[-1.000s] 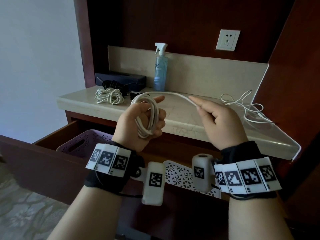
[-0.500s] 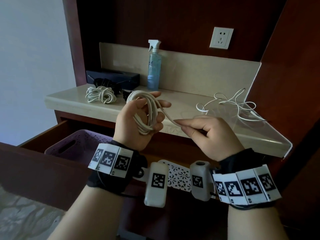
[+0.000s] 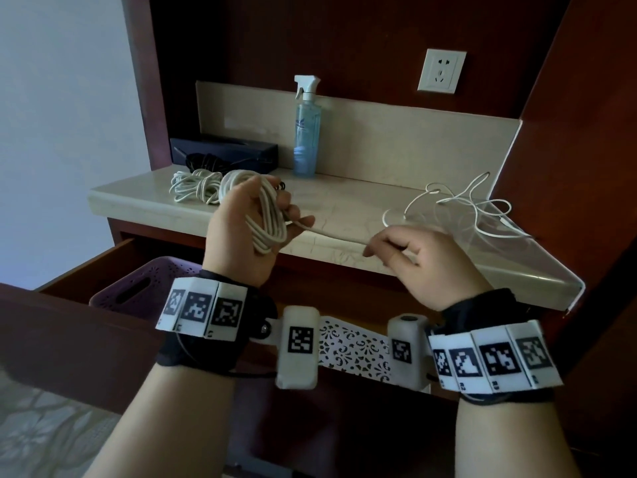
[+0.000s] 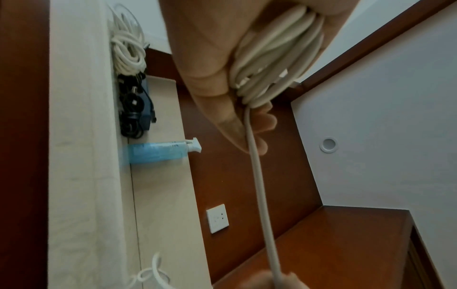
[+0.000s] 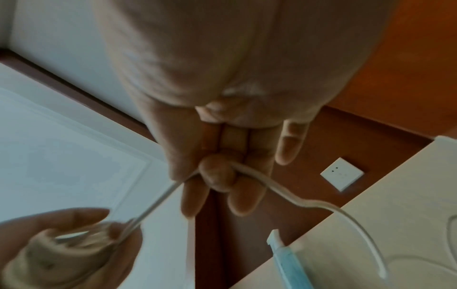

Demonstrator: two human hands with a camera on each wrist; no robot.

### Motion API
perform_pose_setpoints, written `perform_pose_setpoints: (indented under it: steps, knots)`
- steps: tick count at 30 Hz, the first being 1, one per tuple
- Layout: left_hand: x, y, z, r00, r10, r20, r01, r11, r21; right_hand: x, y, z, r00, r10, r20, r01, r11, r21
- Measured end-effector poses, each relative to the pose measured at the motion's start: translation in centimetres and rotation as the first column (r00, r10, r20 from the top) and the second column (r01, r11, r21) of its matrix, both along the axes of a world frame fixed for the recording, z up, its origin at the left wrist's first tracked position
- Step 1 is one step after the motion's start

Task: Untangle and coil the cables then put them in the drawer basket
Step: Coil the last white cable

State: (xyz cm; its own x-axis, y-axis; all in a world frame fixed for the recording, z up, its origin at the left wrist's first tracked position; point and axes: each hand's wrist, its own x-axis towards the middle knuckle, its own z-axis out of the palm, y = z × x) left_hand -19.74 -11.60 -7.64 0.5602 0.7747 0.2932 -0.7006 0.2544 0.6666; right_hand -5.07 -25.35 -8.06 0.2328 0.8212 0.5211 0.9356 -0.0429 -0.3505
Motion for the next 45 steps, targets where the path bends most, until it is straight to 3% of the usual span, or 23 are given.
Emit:
perform_pose_setpoints:
  steps: [4,7,10,12,15,20,23,27,32,37,40,42,45]
  knots:
    - [-1.4,1.8,-0.8,0.986,0.159,0.039,-0.158,0.987,-0.037,1.6,-0.2,0.0,0.982,-0.083,0.170,0.056,0.986,0.156]
    - [-3.2,3.4,-1.0,0.967,0.251,0.036,-0.247,0.965,-0.085,2.5,-0.4,-0.1,0.993,-0.070,0.094,0.048,0.973,0.224]
    - [-3.4,3.4,-1.2,0.971,0.219,-0.099,-0.222,0.975,-0.015,1.6,0.3,-0.1,0.998,0.040,0.054,-0.055,0.944,0.326]
    - [-2.4,2.6,-1.5,0.965,0.154,-0.213,-0.147,0.988,0.047,0.3,1.2,0.2,0.988,0.140,0.068,-0.155,0.911,0.383]
    - [-1.1,1.2,-2.1,0.946,-0.010,-0.323,0.056,0.989,0.134,-0.4,2.0,0.8,0.981,0.180,0.066,-0.191,0.881,0.433]
    - [-0.1,0.0,-3.6,0.800,-0.155,-0.579,0.348,0.907,0.238,0.3,2.5,1.9,0.995,0.083,-0.049,-0.047,0.862,0.505]
    - [0.5,-1.1,-3.7,0.739,-0.289,-0.608,0.513,0.827,0.230,0.6,2.8,2.3,0.994,0.003,-0.113,0.056,0.855,0.516]
    - [0.8,-2.2,-3.6,0.700,-0.280,-0.656,0.567,0.777,0.273,0.8,3.2,2.7,0.986,-0.052,-0.160,0.124,0.864,0.488]
    - [0.3,-1.9,-2.7,0.719,-0.384,-0.580,0.591,0.777,0.218,1.0,3.4,3.1,0.982,-0.072,-0.174,0.140,0.897,0.419]
    - [-0.4,-0.7,-2.3,0.769,-0.581,-0.267,0.631,0.757,0.168,1.0,3.4,2.7,0.990,-0.044,-0.136,0.076,0.968,0.237]
    - [-0.9,0.2,-1.9,0.851,-0.516,-0.092,0.524,0.834,0.169,0.9,3.2,1.5,0.991,-0.012,-0.131,0.033,0.987,0.156]
    - [-1.2,1.1,-1.9,0.887,-0.462,-0.028,0.461,0.878,0.129,1.1,2.9,0.7,0.984,-0.017,-0.177,0.051,0.981,0.189]
    - [-1.2,1.7,-2.0,0.934,-0.356,0.027,0.355,0.934,0.034,0.9,2.4,0.1,0.993,0.002,-0.118,0.029,0.965,0.261]
